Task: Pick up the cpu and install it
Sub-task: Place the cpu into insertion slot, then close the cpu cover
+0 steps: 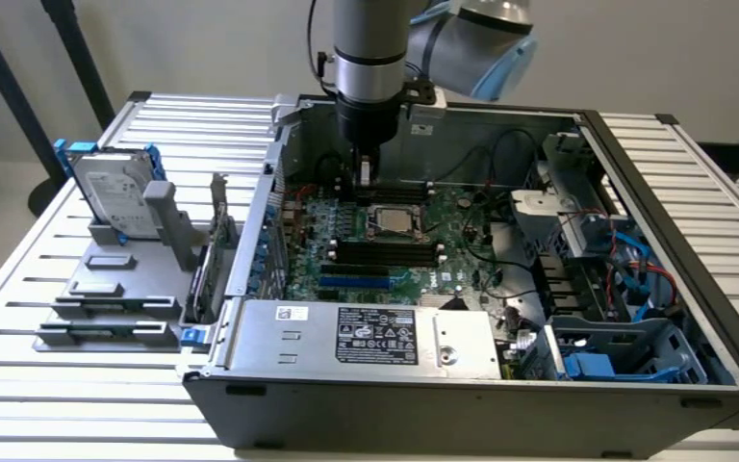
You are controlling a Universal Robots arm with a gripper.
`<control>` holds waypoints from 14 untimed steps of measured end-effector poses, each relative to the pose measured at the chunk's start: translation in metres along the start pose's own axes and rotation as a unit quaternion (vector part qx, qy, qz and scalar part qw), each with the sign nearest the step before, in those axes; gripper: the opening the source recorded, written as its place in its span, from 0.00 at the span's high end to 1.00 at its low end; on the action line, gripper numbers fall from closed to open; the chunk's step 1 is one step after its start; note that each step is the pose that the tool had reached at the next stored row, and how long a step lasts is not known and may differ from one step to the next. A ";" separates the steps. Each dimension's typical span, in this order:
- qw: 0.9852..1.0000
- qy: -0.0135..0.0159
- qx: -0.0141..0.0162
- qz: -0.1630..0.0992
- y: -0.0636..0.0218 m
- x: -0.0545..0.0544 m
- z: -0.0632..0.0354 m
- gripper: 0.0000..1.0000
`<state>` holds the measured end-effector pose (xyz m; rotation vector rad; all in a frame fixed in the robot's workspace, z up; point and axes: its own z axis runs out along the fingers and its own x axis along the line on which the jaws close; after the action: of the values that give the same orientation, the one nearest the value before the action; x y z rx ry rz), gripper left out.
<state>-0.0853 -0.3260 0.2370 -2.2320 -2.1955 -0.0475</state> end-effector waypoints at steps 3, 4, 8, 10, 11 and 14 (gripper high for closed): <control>1.000 0.000 0.000 0.000 -0.0001 0.000 0.0000 0.89; 1.000 0.000 0.000 0.000 -0.0001 0.000 0.0000 0.89; 1.000 0.000 0.000 0.000 -0.0001 0.000 0.0000 0.89; 1.000 0.000 0.000 0.000 -0.0001 0.000 0.0000 0.89; 1.000 0.000 0.000 0.000 -0.0001 0.000 0.0000 0.89; 1.000 0.000 0.000 0.000 0.0004 0.000 0.0000 0.89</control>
<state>-0.0849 -0.3260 0.2370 -2.2320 -2.1954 -0.0476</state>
